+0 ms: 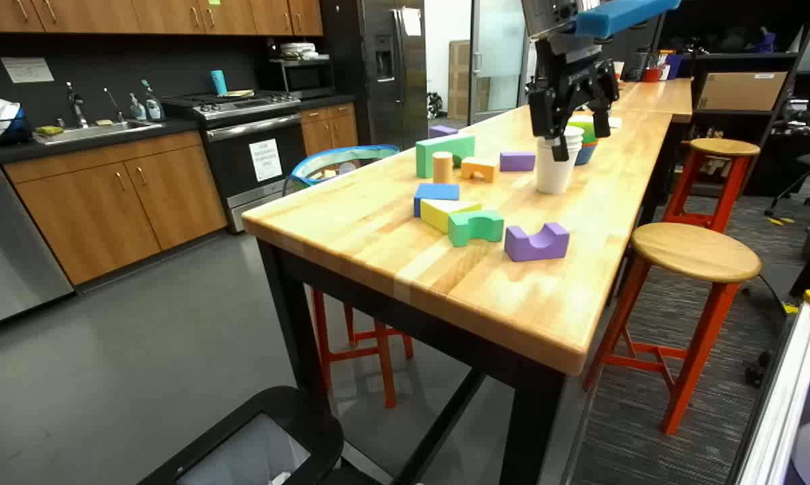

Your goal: Move the orange cylindrical block to the left of all the other blocks

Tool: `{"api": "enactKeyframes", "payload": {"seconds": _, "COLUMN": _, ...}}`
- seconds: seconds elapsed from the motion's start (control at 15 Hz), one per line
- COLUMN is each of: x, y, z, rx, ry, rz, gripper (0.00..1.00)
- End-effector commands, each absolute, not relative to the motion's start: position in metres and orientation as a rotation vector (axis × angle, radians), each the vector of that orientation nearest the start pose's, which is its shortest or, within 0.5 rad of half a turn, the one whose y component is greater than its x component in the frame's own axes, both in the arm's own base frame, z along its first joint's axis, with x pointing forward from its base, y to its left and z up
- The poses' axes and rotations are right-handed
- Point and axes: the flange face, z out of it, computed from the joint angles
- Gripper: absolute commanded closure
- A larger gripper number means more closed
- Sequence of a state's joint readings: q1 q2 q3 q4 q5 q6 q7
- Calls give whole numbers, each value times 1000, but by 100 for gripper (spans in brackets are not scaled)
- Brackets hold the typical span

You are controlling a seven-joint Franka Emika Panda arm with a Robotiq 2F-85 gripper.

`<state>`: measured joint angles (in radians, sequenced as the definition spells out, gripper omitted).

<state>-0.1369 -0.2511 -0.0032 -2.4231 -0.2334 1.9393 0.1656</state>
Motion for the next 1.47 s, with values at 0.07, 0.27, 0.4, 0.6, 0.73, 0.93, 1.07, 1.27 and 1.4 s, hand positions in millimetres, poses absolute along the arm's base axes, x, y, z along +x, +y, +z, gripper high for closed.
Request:
{"api": "enactKeyframes", "payload": {"seconds": 0.07, "x": 421, "y": -75, "z": 388, "rx": -3312, "ry": 325, "rz": 384, "gripper": 0}}
{"api": "enactKeyframes", "payload": {"seconds": 0.27, "x": 421, "y": -75, "z": 388, "rx": -3312, "ry": 325, "rz": 384, "gripper": 0}}
{"api": "enactKeyframes", "payload": {"seconds": 0.4, "x": 421, "y": -75, "z": 388, "rx": -3312, "ry": 325, "rz": 384, "gripper": 0}}
{"api": "enactKeyframes", "payload": {"seconds": 0.6, "x": 424, "y": -74, "z": 392, "rx": -3311, "ry": 316, "rz": 369, "gripper": 0}}
{"api": "enactKeyframes", "payload": {"seconds": 0.73, "x": 428, "y": -71, "z": 400, "rx": -3320, "ry": 318, "rz": 331, "gripper": 0}}
{"api": "enactKeyframes", "payload": {"seconds": 0.93, "x": 439, "y": -65, "z": 418, "rx": -3316, "ry": 310, "rz": 242, "gripper": 0}}
{"api": "enactKeyframes", "payload": {"seconds": 1.07, "x": 449, "y": -62, "z": 430, "rx": -3306, "ry": 285, "rz": 149, "gripper": 0}}
{"api": "enactKeyframes", "payload": {"seconds": 1.27, "x": 467, "y": -59, "z": 444, "rx": -3259, "ry": 274, "rz": 21, "gripper": 0}}
{"api": "enactKeyframes", "payload": {"seconds": 1.4, "x": 476, "y": -59, "z": 451, "rx": -3221, "ry": 275, "rz": -51, "gripper": 0}}
